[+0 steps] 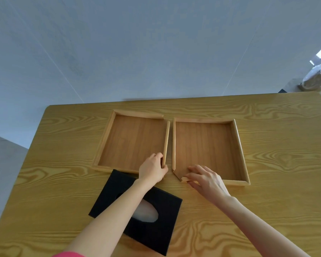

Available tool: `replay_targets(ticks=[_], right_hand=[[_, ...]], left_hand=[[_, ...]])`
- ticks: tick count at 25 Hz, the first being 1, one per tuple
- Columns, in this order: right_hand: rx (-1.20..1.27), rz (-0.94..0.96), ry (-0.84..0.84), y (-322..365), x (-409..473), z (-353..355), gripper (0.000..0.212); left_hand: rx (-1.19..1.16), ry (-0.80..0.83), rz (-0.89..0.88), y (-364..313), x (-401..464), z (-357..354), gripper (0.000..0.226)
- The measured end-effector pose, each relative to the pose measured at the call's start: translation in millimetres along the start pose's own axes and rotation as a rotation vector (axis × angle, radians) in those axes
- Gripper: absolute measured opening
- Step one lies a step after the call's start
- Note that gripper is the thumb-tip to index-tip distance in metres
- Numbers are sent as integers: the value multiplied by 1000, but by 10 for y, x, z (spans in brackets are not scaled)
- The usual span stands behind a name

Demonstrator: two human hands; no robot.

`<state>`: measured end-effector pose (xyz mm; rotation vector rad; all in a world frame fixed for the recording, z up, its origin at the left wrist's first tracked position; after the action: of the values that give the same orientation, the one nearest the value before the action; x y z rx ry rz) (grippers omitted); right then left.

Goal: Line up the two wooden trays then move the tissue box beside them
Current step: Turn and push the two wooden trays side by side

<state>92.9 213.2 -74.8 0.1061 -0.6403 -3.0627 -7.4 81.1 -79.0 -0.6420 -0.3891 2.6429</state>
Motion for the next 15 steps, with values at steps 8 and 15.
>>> replay_targets(ticks=[8, 15], right_hand=[[-45, 28, -21, 52, 147, 43, 26], [3, -32, 60, 50, 372, 39, 22]], left_hand=[[163, 82, -33, 449, -29, 269, 41], [213, 215, -25, 742, 7, 370, 48]])
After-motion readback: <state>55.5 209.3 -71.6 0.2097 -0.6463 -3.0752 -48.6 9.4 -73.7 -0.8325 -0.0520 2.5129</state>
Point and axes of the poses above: each hand's wrist, its own x-axis towards the middle knuckle, its own z-axis out of the back of the hand, y = z × x, the point moved 6 cm from there along x, towards the middle knuckle, and after that the axes turned 6 degrees about x, right-handed, at the moved point
